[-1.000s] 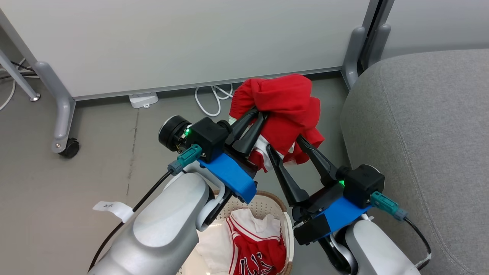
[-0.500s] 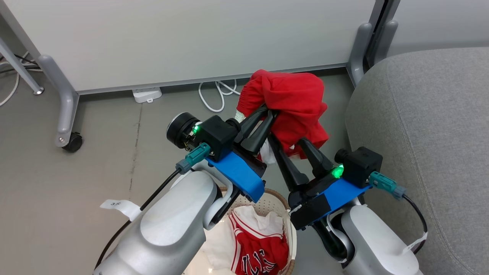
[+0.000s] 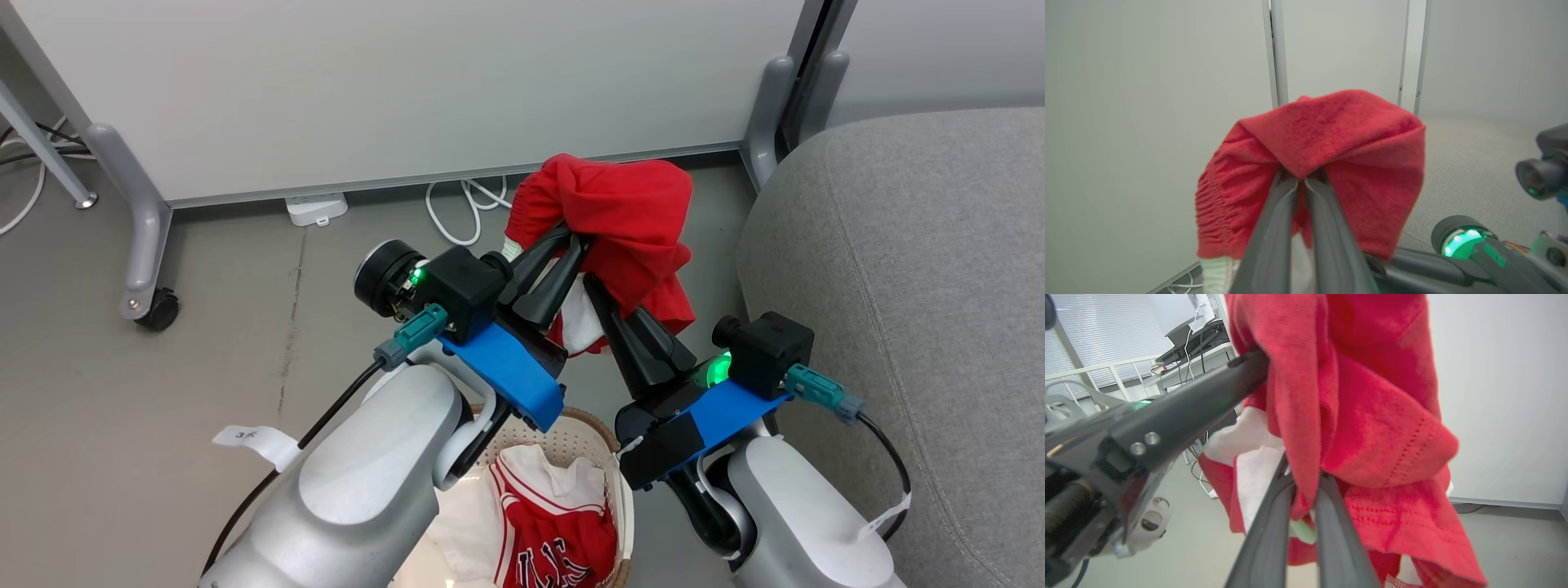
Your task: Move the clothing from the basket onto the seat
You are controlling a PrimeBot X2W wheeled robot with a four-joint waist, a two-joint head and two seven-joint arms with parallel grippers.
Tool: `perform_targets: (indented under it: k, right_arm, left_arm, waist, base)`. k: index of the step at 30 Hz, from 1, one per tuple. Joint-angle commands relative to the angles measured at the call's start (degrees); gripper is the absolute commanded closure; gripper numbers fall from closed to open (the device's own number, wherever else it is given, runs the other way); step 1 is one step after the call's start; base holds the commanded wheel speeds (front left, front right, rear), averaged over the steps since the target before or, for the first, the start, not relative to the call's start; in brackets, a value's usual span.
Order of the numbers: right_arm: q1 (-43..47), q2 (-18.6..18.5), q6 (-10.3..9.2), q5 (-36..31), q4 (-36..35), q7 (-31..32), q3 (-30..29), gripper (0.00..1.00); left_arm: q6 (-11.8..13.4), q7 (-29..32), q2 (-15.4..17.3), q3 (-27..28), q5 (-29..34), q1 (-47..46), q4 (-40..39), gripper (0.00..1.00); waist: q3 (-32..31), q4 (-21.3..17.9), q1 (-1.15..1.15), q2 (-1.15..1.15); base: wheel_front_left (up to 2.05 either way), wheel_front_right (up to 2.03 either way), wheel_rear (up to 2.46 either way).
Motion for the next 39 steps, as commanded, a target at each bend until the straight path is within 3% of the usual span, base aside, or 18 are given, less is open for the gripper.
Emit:
perform_targets:
  k: [1, 16, 17, 18, 39]
  right_arm:
    - [-0.05, -0.12, 0.03, -0.29, 0.15, -0.04, -0.03, 1.0]
    - [0.12, -0.12, 0.03, -1.16, -0.31, -0.04, 0.21, 1.0]
    - [0.12, -0.12, 0.03, -1.2, -0.32, -0.04, 0.21, 1.0]
    - [0.12, -0.12, 0.03, -1.25, -0.36, -0.04, 0.21, 1.0]
    - [1.55, -0.12, 0.03, -3.39, -1.7, -0.04, -2.56, 1.0]
  left_arm:
    - [-0.24, -0.29, 0.04, 0.25, 0.53, 0.07, 0.07, 1.0]
    - [-0.44, -0.29, -0.02, 0.61, 0.45, 0.43, 0.62, 1.0]
    - [-0.39, -0.29, -0.11, 1.03, 0.18, 0.53, 0.47, 0.65]
    - [-0.39, -0.29, -0.15, 1.08, 0.22, 0.56, 0.56, 0.0]
    - [-0.33, -0.29, 0.12, 1.6, 1.48, 0.36, 1.09, 0.0]
  waist:
    - [-0.09, -0.03, -0.01, 0.0]
    - [-0.27, -0.03, -0.01, 0.0]
    - [-0.25, -0.01, -0.01, 0.0]
    - [-0.24, -0.01, -0.01, 0.0]
    - [1.13, -1.05, -0.01, 0.0]
  base:
    - [0.0, 0.0, 0.0]
    - [0.0, 0.0, 0.0]
    - [0.0, 0.0, 0.0]
    - [0.0, 0.0, 0.0]
    - [0.0, 0.0, 0.0]
